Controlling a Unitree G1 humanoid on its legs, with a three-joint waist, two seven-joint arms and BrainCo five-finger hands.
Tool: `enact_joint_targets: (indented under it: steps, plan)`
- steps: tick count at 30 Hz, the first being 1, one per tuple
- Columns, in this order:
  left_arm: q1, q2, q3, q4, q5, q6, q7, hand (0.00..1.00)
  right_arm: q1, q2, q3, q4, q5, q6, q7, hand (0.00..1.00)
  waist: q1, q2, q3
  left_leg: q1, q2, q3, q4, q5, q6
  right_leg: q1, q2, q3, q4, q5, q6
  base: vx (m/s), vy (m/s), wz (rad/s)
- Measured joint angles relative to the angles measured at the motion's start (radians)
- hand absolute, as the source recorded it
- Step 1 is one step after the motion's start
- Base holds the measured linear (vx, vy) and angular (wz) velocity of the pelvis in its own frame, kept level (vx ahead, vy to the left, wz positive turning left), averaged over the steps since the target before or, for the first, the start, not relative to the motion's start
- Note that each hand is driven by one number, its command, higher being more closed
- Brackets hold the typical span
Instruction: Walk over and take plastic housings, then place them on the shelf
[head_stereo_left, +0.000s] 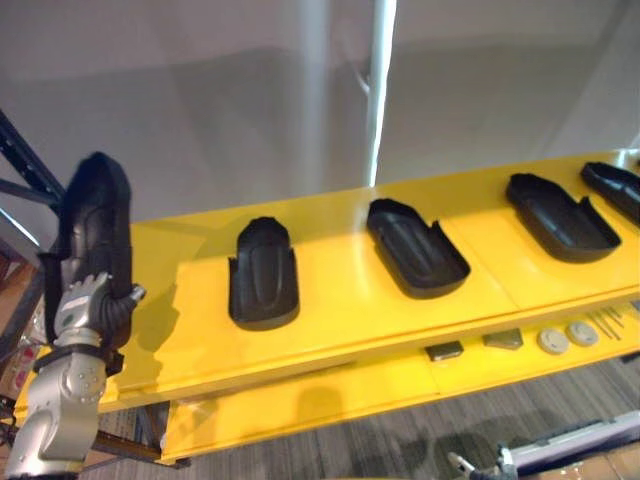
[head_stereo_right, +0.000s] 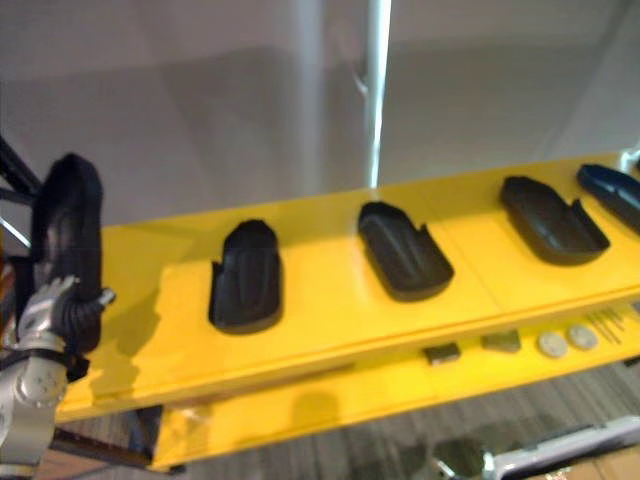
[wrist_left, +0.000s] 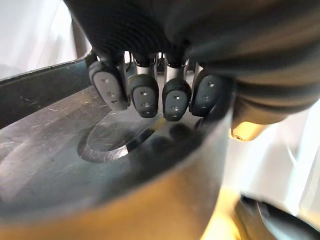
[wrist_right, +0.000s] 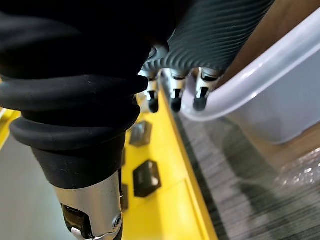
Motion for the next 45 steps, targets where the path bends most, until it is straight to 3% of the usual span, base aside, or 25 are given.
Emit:
enact_joint_targets:
  steps: [5, 10, 12, 18, 27, 45]
  plan:
    - [-0.108, 0.058, -0.067, 0.157, -0.004, -0.028, -0.033, 1.00, -0.018, -0.009, 0.004, 0.074, 0.020, -0.001, 0.005, 0.00, -0.004, -0.001, 0.000, 0.013, -0.004, 0.011, 0.005, 0.015, -0.006, -0.007, 0.006, 0.013, 0.000, 0.000, 0.000, 0.00, -0.004, -0.08]
    - [-0.157, 0.089, -0.105, 0.241, 0.051, -0.020, -0.072, 1.00, -0.034, -0.010, 0.017, 0.112, 0.021, -0.001, 0.025, 0.00, -0.007, -0.005, 0.001, 0.011, -0.002, 0.027, 0.005, 0.027, -0.007, -0.022, 0.009, 0.020, -0.002, -0.001, 0.001, -0.05, -0.008, -0.11]
    - [-0.182, 0.089, -0.107, 0.272, 0.113, -0.006, -0.077, 1.00, -0.037, -0.008, 0.034, 0.119, 0.022, -0.004, 0.029, 0.00, -0.010, -0.009, 0.004, 0.004, -0.001, 0.028, 0.003, 0.037, -0.005, -0.032, 0.010, 0.021, -0.003, -0.003, 0.004, -0.09, -0.009, -0.05]
    - [-0.247, 0.090, -0.106, 0.379, 0.152, 0.068, -0.076, 1.00, -0.047, -0.008, 0.042, 0.148, 0.035, -0.006, 0.042, 0.00, -0.029, -0.019, 0.017, 0.004, 0.002, 0.023, -0.004, 0.050, -0.005, -0.034, 0.013, 0.021, -0.008, -0.013, 0.011, -0.09, 0.004, 0.01]
    - [-0.266, 0.090, -0.106, 0.509, 0.160, 0.138, -0.107, 1.00, -0.080, -0.008, 0.042, 0.196, 0.039, -0.006, 0.043, 0.00, -0.036, -0.038, 0.025, -0.016, 0.001, 0.016, -0.003, 0.052, -0.005, -0.031, 0.020, 0.021, -0.037, 0.011, 0.016, 0.03, 0.006, 0.02]
    - [-0.304, 0.090, -0.105, 0.677, 0.156, 0.139, -0.061, 1.00, -0.121, -0.010, 0.041, 0.297, 0.039, -0.022, 0.041, 0.00, -0.058, -0.041, 0.050, -0.011, 0.002, 0.026, -0.003, 0.052, -0.005, -0.036, 0.023, 0.037, -0.037, 0.007, 0.008, 0.00, 0.003, -0.01]
